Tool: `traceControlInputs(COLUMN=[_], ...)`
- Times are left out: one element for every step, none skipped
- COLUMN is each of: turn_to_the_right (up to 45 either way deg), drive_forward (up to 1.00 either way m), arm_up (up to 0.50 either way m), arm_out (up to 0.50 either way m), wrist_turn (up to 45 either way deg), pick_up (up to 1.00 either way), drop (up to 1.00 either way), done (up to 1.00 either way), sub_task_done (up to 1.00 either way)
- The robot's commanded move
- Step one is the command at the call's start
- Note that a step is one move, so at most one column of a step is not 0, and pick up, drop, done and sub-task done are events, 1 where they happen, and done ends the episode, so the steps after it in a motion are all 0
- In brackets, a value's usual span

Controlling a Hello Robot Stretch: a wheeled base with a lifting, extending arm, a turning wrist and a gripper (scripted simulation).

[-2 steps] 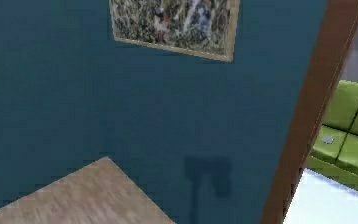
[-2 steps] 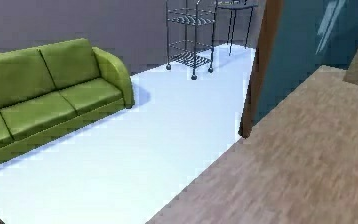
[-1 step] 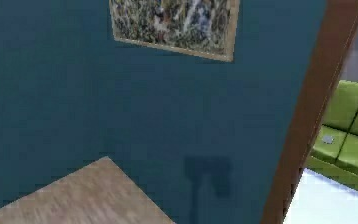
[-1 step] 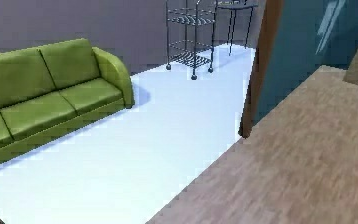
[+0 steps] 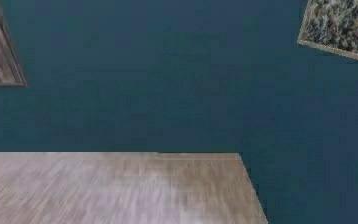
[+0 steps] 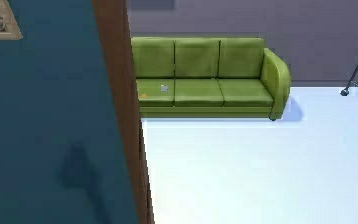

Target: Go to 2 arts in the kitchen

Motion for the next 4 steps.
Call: traceControlInputs(turn_to_the_right=[-24.0, 0.0, -6.0, 0.0], drive_forward=[0.00, 1.00, 0.00, 0.35], arm_up=[0.00, 0.00, 0.00, 0.00], arm_out=[0.00, 0.00, 0.00, 0.00], wrist_turn=[0.0, 0.0, 0.0, 0.0], pick_up=[0.00, 0.00, 0.00, 0.00], drop=[0.00, 0.00, 0.00, 0.00], done=[0.00, 0.00, 0.00, 0.00], sub_task_done=[0.00, 0.00, 0.00, 0.00])
